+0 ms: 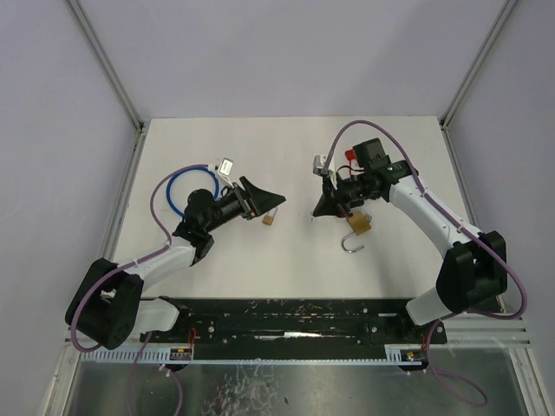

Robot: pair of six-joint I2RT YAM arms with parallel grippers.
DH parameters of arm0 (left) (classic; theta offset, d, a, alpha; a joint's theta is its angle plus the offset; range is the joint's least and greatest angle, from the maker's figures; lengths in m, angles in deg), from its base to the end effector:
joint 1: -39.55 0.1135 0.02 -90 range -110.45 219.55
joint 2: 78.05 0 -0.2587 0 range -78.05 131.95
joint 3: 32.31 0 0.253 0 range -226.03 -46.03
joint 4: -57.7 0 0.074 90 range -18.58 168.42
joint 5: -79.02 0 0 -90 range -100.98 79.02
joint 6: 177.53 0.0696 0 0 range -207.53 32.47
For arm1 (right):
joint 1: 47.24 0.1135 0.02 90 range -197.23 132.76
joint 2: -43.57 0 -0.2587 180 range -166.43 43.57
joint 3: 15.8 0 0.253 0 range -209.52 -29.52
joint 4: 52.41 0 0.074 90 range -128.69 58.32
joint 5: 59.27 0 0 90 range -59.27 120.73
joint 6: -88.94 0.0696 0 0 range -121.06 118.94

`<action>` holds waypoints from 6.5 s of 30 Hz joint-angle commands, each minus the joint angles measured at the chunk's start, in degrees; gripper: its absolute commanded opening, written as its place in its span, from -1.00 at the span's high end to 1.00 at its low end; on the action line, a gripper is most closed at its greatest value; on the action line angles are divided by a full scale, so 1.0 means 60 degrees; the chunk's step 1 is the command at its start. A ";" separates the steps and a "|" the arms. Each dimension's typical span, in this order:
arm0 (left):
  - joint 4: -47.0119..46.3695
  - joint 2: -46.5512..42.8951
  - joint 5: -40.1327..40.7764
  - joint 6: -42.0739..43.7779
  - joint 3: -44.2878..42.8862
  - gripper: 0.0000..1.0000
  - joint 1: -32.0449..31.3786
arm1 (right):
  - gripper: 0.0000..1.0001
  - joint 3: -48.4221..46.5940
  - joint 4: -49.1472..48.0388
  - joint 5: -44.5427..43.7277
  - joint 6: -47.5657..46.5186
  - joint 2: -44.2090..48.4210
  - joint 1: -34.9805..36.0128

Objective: Lock with the key
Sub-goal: Pick up the key from the center of the board, then pick up the lock from the center of the board, then adjust the lock, then place the lock at the center of the board.

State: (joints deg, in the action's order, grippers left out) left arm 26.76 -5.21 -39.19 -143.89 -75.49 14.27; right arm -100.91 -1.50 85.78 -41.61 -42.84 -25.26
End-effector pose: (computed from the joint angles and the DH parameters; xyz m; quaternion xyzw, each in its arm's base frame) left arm 0.2562 -0.1574 0.2385 -0.0138 0.7000 -0.5822 0.4134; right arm 0.2814 0.1751 0.2760 -0.5634 0.6395 0.3852 0.3540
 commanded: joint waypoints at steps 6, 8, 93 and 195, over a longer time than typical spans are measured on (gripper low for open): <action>0.0192 0.0035 -0.0239 0.0404 -0.0267 -0.58 -0.0095 | 1.00 0.0221 -0.0220 0.0587 0.0543 0.0189 -0.0116; 0.0552 0.0057 -0.0170 0.0606 -0.0305 -0.54 -0.0092 | 1.00 0.0333 -0.0313 0.0623 0.0619 0.0193 -0.0133; 0.4957 0.1209 0.3312 1.2887 -0.3068 0.99 -0.3277 | -0.33 0.1829 -0.7648 0.1446 1.1242 -0.1021 -0.0807; 0.4655 -0.2301 0.3546 0.6203 -0.1344 -0.20 -0.0489 | -0.28 -0.4145 -0.0859 -0.3313 0.4528 -0.5312 -0.1111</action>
State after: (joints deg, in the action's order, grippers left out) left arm 55.17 -17.02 -21.09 -107.00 -81.10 11.08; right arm -121.70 -12.93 71.04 -5.99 -79.03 -28.91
